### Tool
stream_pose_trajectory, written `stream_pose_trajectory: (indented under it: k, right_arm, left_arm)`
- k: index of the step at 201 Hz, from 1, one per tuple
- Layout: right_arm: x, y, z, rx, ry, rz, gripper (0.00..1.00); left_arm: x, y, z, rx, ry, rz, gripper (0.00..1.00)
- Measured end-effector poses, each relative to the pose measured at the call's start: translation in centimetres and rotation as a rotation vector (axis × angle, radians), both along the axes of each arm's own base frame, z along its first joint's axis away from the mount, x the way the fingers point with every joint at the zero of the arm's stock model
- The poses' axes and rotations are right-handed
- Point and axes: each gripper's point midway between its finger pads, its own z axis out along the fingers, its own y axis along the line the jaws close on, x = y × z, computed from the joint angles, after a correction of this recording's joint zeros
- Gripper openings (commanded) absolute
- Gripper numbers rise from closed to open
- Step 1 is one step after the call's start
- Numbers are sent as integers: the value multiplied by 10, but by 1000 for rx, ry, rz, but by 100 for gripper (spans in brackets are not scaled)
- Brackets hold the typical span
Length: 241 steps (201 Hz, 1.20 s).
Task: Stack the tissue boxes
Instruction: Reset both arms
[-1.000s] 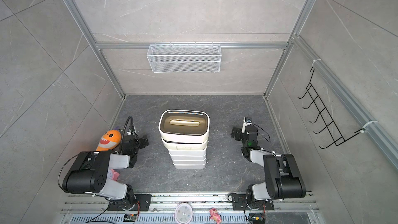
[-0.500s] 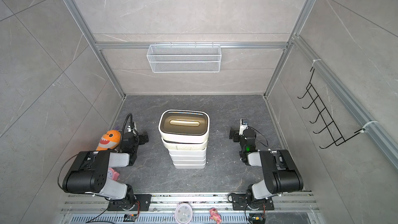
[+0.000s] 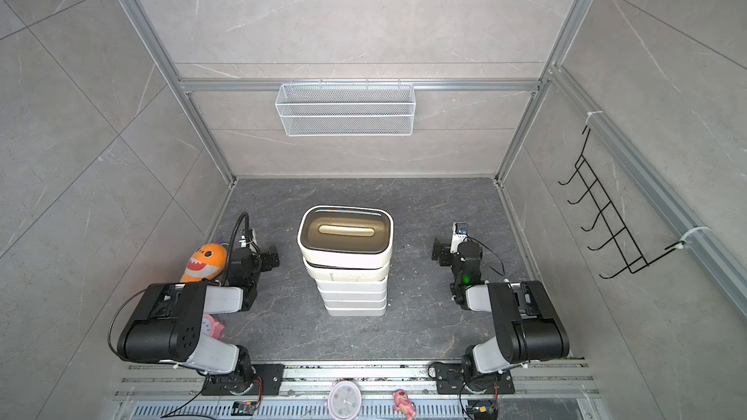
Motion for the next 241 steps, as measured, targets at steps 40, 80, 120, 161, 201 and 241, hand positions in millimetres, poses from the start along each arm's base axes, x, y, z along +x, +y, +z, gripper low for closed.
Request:
stream_pose_trajectory:
  k: [40,80,120,161,201,241]
  right_arm:
    - [0,0,0,0,0,0,100]
    - [0,0,0,0,0,0,100]
    - [0,0,0,0,0,0,100]
    - [0,0,0,0,0,0,100]
    - [0,0,0,0,0,0,100]
    - [0,0,0,0,0,0,100]
  left_arm:
    - [0,0,0,2,0,-1,100]
    - [0,0,0,3,1,-1,100]
    - [0,0,0,3,1,-1,100]
    - [0,0,0,3,1,-1,100]
    - [0,0,0,3,1,-1,100]
    - [0,8,3,-3,-10,30,100]
